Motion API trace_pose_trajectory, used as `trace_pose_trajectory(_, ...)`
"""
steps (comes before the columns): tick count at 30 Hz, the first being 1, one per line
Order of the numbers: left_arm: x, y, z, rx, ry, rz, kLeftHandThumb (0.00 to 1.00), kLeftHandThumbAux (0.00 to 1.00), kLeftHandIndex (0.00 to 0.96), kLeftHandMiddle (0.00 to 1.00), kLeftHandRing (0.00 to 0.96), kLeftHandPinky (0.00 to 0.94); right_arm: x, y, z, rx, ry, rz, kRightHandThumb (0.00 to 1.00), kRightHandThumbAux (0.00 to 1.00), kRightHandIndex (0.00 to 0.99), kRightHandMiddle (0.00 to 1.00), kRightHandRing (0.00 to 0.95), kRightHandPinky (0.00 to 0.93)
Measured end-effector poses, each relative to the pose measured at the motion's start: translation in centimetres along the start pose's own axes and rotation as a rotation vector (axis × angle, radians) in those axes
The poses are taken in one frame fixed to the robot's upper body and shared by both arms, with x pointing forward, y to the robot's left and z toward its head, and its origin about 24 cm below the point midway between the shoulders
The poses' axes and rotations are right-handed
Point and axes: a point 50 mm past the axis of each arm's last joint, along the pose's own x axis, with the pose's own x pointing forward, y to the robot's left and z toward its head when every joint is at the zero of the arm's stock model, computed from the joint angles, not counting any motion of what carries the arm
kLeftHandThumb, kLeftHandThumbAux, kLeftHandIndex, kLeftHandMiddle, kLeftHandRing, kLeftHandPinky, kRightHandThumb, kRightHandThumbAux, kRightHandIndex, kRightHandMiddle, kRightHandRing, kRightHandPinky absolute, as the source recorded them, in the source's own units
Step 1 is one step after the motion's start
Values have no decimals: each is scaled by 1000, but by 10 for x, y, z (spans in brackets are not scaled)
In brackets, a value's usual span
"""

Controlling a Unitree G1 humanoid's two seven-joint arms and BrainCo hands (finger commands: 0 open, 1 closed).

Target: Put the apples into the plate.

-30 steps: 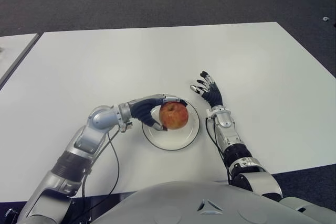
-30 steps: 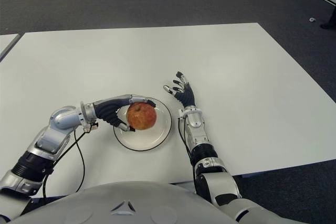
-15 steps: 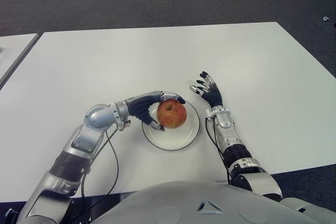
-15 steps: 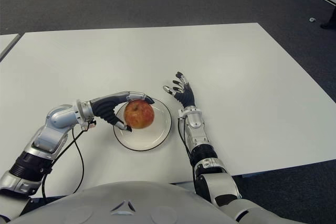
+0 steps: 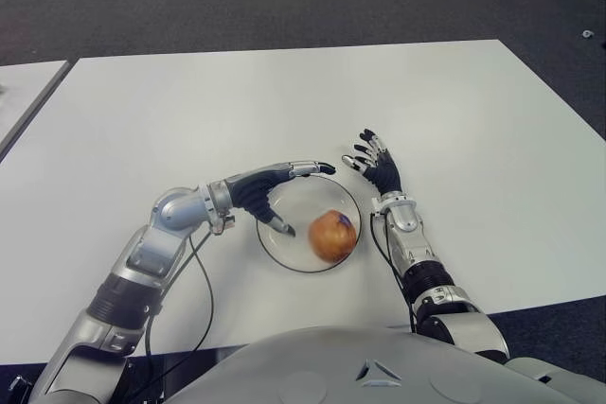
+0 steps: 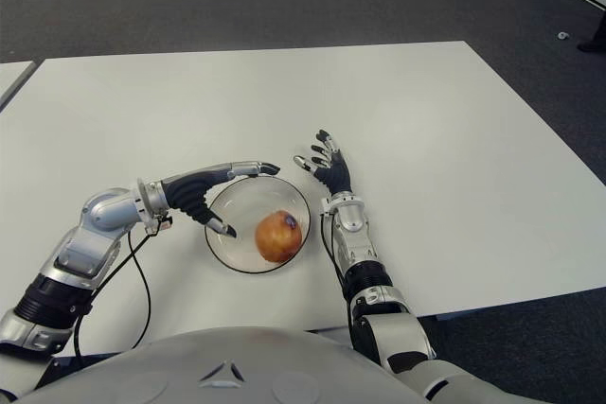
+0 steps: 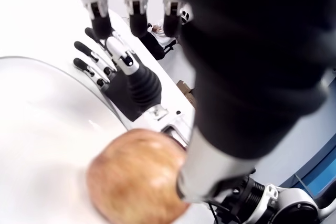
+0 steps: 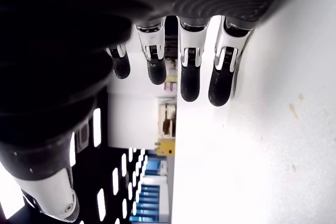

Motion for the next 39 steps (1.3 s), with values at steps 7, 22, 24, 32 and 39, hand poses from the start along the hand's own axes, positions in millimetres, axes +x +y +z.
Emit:
trace_pose_trajectory(7,-1,1,-2,22,21,23,71,222,0,0,0,0,0,0,0,0,0,5,153,748,18,109,146,195)
trace_pose_trajectory(22,-2,0,-6,80,33,62,81,222,0,0,0,0,0,0,0,-1,0,14,150,750,15,106,141,189)
trace_pose_trajectory(24,-2,0,-7,79,36,64,80,220,0,0,0,0,0,0,0,-1,0,15,148,750,15,107,143,192)
trace_pose_trajectory(32,-3,1,-8,82,37,73,69,225,0,0,0,0,0,0,0,0,0,15,144,739,19,93,142,215)
trace_pose_trajectory(39,-7,12,-10,61,53,124,60,254,0,0,0,0,0,0,0,0,0,14,147,717,18,83,141,224)
